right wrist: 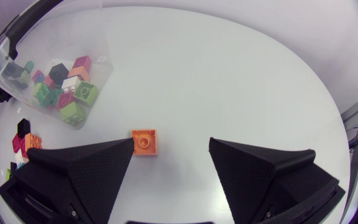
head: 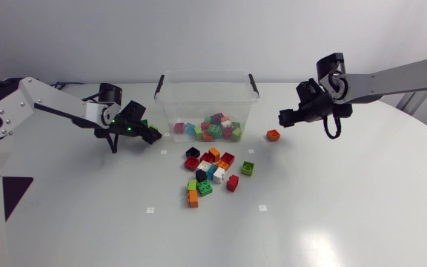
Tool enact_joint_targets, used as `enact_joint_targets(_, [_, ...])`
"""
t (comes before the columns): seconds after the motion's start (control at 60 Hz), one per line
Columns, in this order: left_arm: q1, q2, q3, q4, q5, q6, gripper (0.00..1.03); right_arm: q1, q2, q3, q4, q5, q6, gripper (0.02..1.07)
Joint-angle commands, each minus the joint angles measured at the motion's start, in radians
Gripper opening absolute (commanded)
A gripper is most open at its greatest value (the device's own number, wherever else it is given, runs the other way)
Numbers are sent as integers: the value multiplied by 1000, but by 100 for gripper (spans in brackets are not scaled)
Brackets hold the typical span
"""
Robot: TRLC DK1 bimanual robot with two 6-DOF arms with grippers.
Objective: Place the duplo bricks in the container
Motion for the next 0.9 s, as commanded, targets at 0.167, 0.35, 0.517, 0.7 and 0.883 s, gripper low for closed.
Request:
enact_joint_targets(0.167, [14, 21, 21, -6, 48, 28, 50, -5, 40, -2, 7, -5, -25, 89])
enact_joint_targets(0.35, [12, -7, -3, -8, 58, 34, 33, -3, 43, 3, 7, -4, -27, 89])
enact_joint_targets(0.517, [15, -57, -54, -8, 64, 45, 28, -3, 41, 15, 3, -2, -30, 89])
enact_joint_targets(0.7, [35, -135, -112, -19, 64, 45, 28, 11, 55, 35, -10, 2, -32, 89])
enact_joint_targets(0.883, [45, -227, -167, -51, 64, 43, 28, 32, 84, 47, -13, 5, -30, 89])
